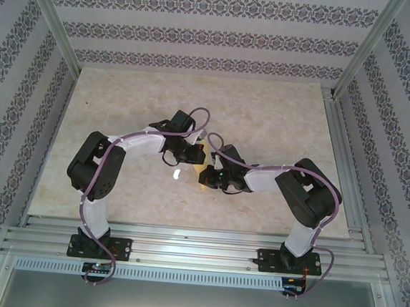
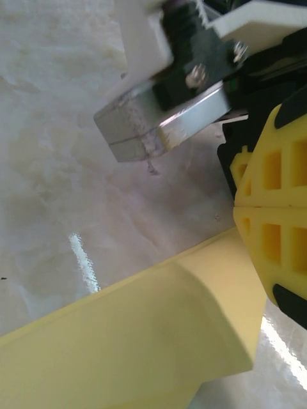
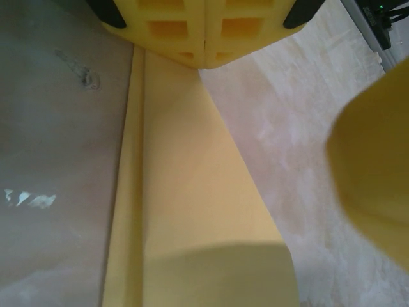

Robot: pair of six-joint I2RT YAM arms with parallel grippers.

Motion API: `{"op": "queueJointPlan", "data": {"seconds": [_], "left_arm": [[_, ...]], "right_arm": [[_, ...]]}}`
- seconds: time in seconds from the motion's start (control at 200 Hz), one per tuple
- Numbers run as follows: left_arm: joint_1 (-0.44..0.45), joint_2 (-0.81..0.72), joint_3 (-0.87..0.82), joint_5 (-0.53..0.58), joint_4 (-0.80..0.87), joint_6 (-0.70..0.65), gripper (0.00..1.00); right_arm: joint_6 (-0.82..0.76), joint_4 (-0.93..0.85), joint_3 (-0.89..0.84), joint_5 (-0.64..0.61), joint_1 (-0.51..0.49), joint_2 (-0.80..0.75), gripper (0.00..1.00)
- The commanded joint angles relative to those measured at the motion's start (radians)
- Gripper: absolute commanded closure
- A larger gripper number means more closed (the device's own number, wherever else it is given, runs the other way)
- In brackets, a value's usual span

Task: Fold a paper plane with a square sheet of paper (fold left side to right side)
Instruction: Fold the wing for the fifth time at the center of the table.

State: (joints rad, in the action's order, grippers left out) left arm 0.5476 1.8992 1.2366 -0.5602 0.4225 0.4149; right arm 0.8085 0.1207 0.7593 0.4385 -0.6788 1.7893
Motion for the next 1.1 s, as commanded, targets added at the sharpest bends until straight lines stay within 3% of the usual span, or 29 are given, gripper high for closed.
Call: {"op": "queueJointPlan", "data": {"seconds": [0.0,0.39,0.6,1.094], "left_arm": [[0.018,0.054,0.051,0.021,-0.068,0.018,1.0],[0.032,0.218,0.146,0.091,-0.033,-0.015,1.0],[0.026,0.311,0.278,0.137,0.024,-0.05,1.0],[-0.094,0.432,0.473,0.139,0.103,-0.104,1.0]], "right_arm": [[-0.031,-0.209,-0.036,-0.038,-0.014,0.061,1.0],[-0.037,-0.228,-0.038,-0.043,-0.014,0.061,1.0],[-0.037,-0.234,-0.043,-0.048,-0.019,0.06,1.0],[-0.034,-0.231,-0.054,-0.05,-0.022,0.056,1.0]]}}
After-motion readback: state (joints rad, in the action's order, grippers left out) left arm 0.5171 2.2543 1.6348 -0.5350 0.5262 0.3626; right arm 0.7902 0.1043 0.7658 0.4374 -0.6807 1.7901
